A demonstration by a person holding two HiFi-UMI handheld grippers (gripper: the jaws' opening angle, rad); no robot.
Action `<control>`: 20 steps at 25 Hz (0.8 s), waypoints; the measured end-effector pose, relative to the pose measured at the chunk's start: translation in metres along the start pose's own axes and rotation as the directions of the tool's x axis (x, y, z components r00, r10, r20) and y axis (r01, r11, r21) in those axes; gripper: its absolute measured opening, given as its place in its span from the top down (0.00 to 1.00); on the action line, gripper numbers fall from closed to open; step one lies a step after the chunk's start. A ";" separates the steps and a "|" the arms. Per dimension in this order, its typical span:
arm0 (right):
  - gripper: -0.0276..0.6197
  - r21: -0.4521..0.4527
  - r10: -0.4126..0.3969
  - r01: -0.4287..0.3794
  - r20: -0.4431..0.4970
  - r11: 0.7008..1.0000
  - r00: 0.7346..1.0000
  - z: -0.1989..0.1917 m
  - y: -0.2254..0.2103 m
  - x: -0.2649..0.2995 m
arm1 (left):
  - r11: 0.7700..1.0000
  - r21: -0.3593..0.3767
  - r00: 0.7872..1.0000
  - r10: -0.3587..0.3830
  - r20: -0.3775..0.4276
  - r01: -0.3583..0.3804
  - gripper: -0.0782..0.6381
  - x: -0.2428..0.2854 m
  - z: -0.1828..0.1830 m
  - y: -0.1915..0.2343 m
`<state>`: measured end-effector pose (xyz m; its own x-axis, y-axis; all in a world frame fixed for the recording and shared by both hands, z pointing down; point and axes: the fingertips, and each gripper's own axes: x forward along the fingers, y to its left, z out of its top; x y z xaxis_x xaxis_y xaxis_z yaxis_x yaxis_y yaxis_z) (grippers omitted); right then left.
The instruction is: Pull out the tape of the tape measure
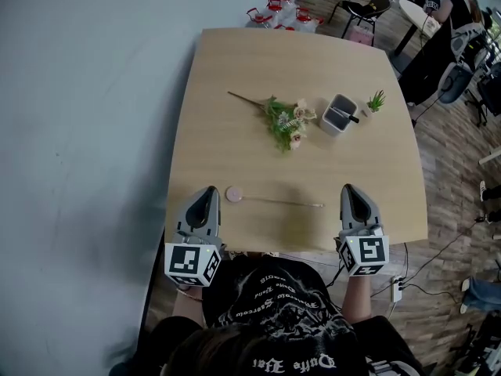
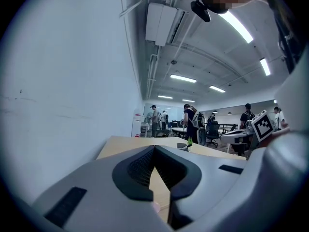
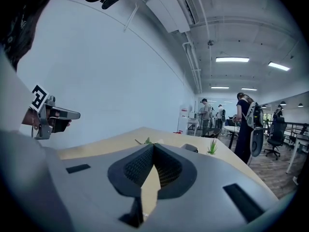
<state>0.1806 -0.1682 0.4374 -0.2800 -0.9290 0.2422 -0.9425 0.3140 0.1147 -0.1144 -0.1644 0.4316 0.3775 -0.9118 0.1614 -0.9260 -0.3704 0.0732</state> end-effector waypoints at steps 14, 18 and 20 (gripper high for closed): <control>0.94 -0.012 -0.025 0.025 -0.018 1.000 1.000 -0.009 -0.002 0.003 | 0.999 0.032 0.999 -0.025 -0.046 0.026 0.88 0.007 -0.011 -0.005; 0.94 -0.022 -0.020 0.020 -0.027 1.000 0.999 -0.010 -0.001 0.006 | 0.999 0.033 0.998 -0.030 -0.050 0.031 0.88 0.010 -0.011 -0.005; 0.94 -0.029 -0.015 0.014 -0.034 0.999 0.999 -0.012 0.000 0.008 | 0.999 0.031 0.998 -0.029 -0.051 0.031 0.88 0.011 -0.013 -0.004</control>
<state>0.1805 -0.1729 0.4509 -0.2591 -0.9264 0.2733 -0.9408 0.3061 0.1458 -0.1062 -0.1708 0.4454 0.4040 -0.8905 0.2094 -0.9138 -0.4033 0.0480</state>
